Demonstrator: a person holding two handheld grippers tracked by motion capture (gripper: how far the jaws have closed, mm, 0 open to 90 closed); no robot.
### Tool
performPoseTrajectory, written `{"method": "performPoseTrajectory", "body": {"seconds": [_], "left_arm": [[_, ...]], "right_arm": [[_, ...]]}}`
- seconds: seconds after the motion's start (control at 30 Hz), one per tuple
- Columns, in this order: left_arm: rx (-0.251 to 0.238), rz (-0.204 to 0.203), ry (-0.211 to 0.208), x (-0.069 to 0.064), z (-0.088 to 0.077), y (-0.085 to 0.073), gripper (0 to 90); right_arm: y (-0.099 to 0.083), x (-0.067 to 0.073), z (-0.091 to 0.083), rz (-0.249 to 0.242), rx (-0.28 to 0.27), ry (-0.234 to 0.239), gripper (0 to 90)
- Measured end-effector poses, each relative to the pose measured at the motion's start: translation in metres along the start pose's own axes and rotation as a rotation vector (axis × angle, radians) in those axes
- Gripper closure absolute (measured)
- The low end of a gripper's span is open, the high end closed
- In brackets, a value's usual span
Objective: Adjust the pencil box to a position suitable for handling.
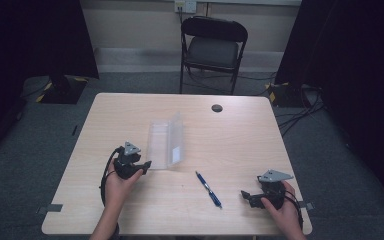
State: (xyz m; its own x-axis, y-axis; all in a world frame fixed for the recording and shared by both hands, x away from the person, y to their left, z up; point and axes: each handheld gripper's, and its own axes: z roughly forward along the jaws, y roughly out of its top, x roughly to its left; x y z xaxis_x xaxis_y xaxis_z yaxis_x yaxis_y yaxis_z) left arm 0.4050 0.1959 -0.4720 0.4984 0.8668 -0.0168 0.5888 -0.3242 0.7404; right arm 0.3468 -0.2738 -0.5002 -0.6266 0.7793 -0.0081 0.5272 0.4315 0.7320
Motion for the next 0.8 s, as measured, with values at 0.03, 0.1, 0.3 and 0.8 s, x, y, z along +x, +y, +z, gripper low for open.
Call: {"method": "performPoseTrajectory", "body": {"seconds": [0.03,0.1,0.3,0.8], "left_arm": [[0.002,-0.007,0.002,0.001,0.002,0.001,53.7],[0.000,-0.017,-0.004,0.002,0.003,0.002,54.1],[0.038,0.007,-0.006,0.004,0.009,0.005,58.4],[0.074,-0.066,0.046,0.015,0.032,0.013,64.7]], "right_arm": [[0.000,0.000,0.000,0.000,0.000,0.000,10.7],[0.000,0.000,0.000,0.000,0.001,-0.001,10.7],[0.000,0.000,0.000,0.000,0.000,0.000,10.7],[0.000,0.000,0.000,0.000,0.001,-0.002,10.7]]}}
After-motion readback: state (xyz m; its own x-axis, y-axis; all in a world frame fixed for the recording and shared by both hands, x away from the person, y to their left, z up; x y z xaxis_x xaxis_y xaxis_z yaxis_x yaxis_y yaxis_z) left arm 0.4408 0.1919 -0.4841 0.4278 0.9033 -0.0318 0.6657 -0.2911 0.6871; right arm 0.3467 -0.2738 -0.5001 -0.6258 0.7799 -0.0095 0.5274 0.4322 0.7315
